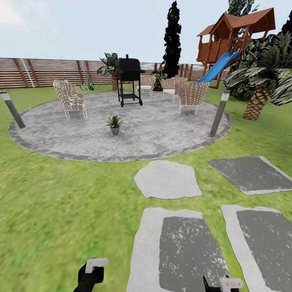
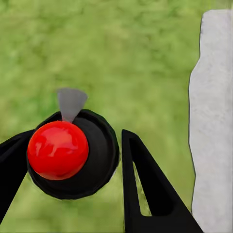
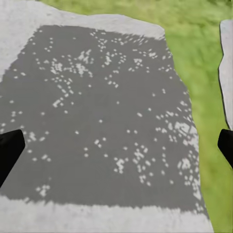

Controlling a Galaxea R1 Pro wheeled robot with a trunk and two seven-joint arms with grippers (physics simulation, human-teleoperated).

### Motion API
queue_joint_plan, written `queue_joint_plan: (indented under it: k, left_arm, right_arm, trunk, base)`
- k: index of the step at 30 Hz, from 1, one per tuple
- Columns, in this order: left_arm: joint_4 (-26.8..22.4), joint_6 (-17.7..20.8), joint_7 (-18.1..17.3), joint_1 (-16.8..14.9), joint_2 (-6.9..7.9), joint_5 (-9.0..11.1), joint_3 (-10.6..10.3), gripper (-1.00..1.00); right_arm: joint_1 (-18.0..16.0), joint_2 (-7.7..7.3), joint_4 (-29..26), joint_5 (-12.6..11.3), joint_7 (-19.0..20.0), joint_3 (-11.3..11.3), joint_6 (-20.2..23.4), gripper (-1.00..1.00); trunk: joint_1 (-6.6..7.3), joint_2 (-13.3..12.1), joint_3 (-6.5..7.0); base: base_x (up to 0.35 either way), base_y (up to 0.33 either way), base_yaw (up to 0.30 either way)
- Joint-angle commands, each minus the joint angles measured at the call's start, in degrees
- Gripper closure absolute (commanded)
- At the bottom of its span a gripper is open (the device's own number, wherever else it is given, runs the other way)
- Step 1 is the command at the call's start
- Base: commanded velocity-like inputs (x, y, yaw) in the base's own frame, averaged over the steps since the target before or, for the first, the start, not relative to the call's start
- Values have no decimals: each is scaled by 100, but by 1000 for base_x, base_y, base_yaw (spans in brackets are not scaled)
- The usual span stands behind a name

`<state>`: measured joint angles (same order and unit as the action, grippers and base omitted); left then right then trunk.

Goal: Pick up the pesticide atomizer in the garden and spray insectifuge to fully cover both potted plants in the garden.

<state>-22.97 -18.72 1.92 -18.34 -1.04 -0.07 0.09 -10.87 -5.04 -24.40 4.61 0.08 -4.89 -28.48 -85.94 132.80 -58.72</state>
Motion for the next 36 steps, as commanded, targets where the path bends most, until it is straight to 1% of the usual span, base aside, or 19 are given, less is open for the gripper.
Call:
queue_joint_plan:
  k: [1,36]
  left_arm:
    - [3,-18,19,-3,-1,-2,0,100]
    - [3,-18,19,-3,-1,-2,0,100]
  right_arm:
    - [-3,4,5,49,1,-29,-18,-100]
    - [-4,4,5,49,1,-29,-18,-100]
  trunk:
    - [-2,2,-5]
    - [-2,2,-5]
  base:
    - [330,-108,0]
    - [330,-108,0]
